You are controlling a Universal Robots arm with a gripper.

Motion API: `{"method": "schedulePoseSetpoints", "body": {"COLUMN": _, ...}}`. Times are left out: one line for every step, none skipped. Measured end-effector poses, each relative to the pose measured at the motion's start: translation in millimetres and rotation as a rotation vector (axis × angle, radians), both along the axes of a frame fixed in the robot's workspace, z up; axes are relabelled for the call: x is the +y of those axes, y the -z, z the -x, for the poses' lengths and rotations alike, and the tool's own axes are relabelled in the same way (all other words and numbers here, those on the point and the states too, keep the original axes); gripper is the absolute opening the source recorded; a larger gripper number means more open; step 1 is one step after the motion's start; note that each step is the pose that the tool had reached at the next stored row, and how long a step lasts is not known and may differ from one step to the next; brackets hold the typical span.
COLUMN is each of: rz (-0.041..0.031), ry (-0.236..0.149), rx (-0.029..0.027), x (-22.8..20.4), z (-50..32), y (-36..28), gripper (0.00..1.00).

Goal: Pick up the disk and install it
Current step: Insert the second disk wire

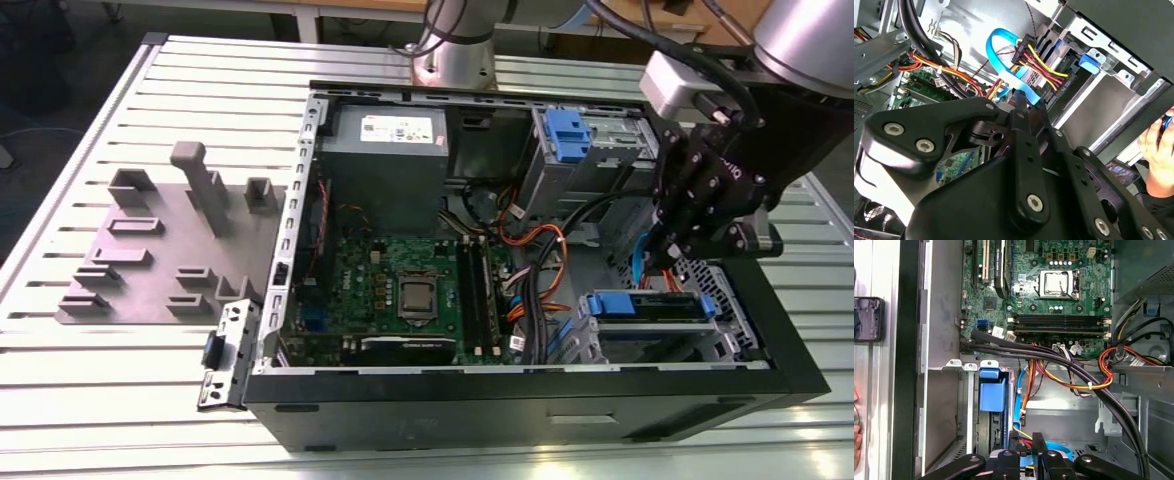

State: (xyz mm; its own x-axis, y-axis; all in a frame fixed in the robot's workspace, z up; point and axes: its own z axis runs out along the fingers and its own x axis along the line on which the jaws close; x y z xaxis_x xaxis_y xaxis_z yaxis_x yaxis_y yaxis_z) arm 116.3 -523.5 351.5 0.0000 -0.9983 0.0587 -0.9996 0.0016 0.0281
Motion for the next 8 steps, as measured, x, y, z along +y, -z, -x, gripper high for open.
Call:
{"method": "schedulePoseSetpoints", "body": {"rz": 0.0001, "ry": 0.000, "rx": 0.0001, "x": 0.0, "z": -0.3, "y": 0.1, "gripper": 0.25}}
{"method": "schedulePoseSetpoints", "body": {"rz": 0.0000, "ry": 0.000, "rx": 0.0002, "x": 0.0, "z": -0.5, "y": 0.2, "gripper": 0.25}}
{"method": "schedulePoseSetpoints", "body": {"rz": -0.0001, "ry": 0.001, "rx": 0.0002, "x": 0.0, "z": -0.7, "y": 0.3, "gripper": 0.25}}
{"method": "schedulePoseSetpoints", "body": {"rz": 0.0000, "ry": 0.002, "rx": 0.0002, "x": 0.0, "z": -0.7, "y": 0.3, "gripper": 0.25}}
{"method": "schedulePoseSetpoints", "body": {"rz": 0.0000, "ry": 0.002, "rx": 0.0002, "x": 0.0, "z": -0.8, "y": 0.3, "gripper": 0.25}}
{"method": "schedulePoseSetpoints", "body": {"rz": -0.0001, "ry": 0.002, "rx": 0.0003, "x": 0.0, "z": -0.8, "y": 0.3, "gripper": 0.25}}
{"method": "schedulePoseSetpoints", "body": {"rz": -0.0001, "ry": 0.002, "rx": 0.0002, "x": 0.0, "z": -0.8, "y": 0.0, "gripper": 0.25}}
{"method": "schedulePoseSetpoints", "body": {"rz": 0.0000, "ry": 0.002, "rx": 0.0002, "x": 0.0, "z": -0.8, "y": -0.8, "gripper": 0.25}}
